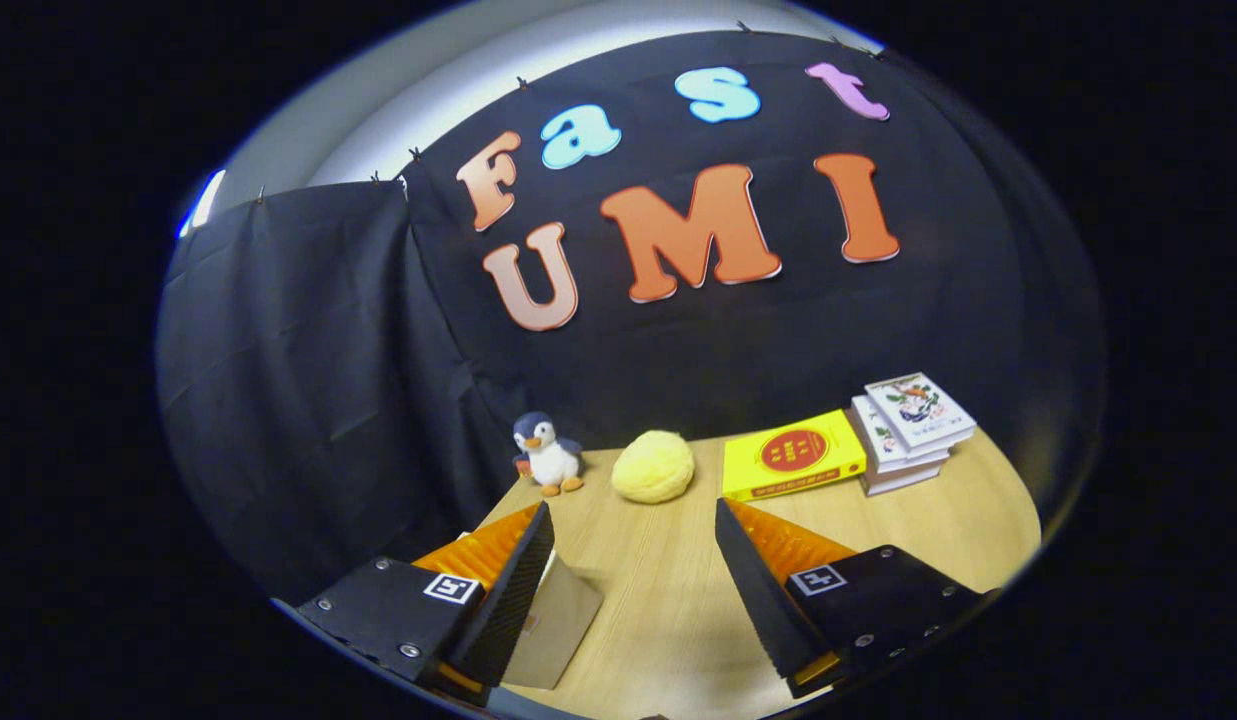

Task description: Open the storage box then place both shoes into the box .Put the left shoe in first, then the right shoe, with the right side of both shoes facing outward in a uniform manner.

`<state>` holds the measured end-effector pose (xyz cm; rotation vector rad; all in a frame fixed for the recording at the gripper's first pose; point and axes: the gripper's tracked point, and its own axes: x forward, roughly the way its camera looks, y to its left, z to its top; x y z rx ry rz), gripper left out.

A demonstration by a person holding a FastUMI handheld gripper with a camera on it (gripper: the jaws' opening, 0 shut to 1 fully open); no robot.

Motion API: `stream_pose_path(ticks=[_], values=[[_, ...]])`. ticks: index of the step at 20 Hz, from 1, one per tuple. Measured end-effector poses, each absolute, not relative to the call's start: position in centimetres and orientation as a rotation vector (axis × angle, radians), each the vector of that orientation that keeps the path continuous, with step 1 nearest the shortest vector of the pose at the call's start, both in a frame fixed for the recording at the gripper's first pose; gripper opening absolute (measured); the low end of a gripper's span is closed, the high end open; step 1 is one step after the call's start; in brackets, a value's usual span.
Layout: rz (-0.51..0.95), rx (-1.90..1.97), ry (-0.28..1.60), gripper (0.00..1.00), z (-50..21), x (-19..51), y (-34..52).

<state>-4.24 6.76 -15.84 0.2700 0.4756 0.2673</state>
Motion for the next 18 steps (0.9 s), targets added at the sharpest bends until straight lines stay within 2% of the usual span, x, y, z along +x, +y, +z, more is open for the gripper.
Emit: stream_pose_path(ticks=[7,14,18], values=[[0.206,0.173,0.175,0.98,-8.9,-2.4,0.4],[0.202,0.142,0.008,0.98,-4.0,-1.9,-0.4],[0.178,0.1,-0.028,0.98,-4.2,-1.1,-0.2]])
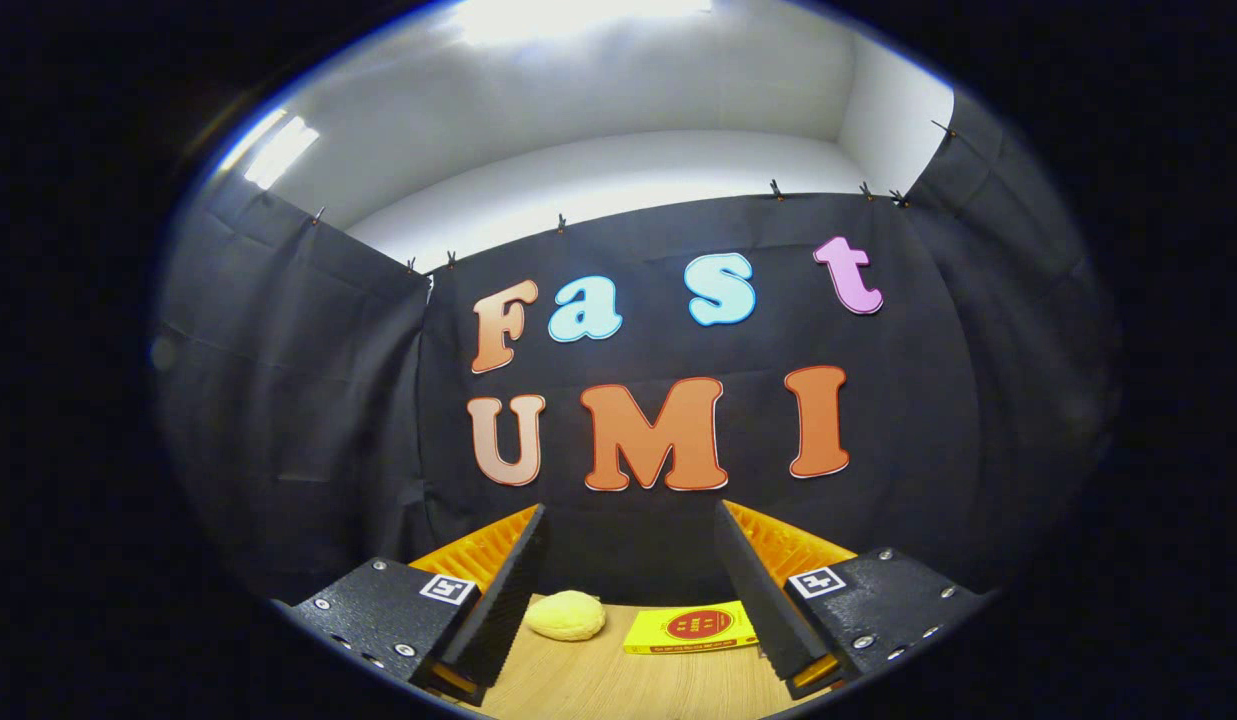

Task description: Open the storage box then place both shoes into the box .Put the left shoe in first, then the right shoe, with the right side of both shoes facing outward in a uniform manner.

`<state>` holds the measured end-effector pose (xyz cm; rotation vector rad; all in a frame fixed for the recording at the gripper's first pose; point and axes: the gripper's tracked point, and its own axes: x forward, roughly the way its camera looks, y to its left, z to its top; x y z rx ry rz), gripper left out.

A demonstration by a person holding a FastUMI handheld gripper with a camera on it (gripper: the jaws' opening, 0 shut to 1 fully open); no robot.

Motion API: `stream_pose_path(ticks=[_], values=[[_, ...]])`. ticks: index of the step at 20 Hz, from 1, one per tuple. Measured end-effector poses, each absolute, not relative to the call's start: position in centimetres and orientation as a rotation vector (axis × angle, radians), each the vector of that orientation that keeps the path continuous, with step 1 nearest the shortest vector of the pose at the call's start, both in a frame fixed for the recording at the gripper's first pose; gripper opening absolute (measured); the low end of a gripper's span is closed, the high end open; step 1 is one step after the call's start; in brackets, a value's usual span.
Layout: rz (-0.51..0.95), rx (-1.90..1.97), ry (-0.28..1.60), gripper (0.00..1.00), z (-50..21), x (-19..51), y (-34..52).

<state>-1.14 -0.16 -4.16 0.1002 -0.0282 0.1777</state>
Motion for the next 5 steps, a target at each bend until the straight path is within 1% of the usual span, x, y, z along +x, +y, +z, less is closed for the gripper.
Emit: stream_pose_path(ticks=[5], values=[[0.199,0.093,-0.027,0.98,-3.99,-0.78,1.15]])
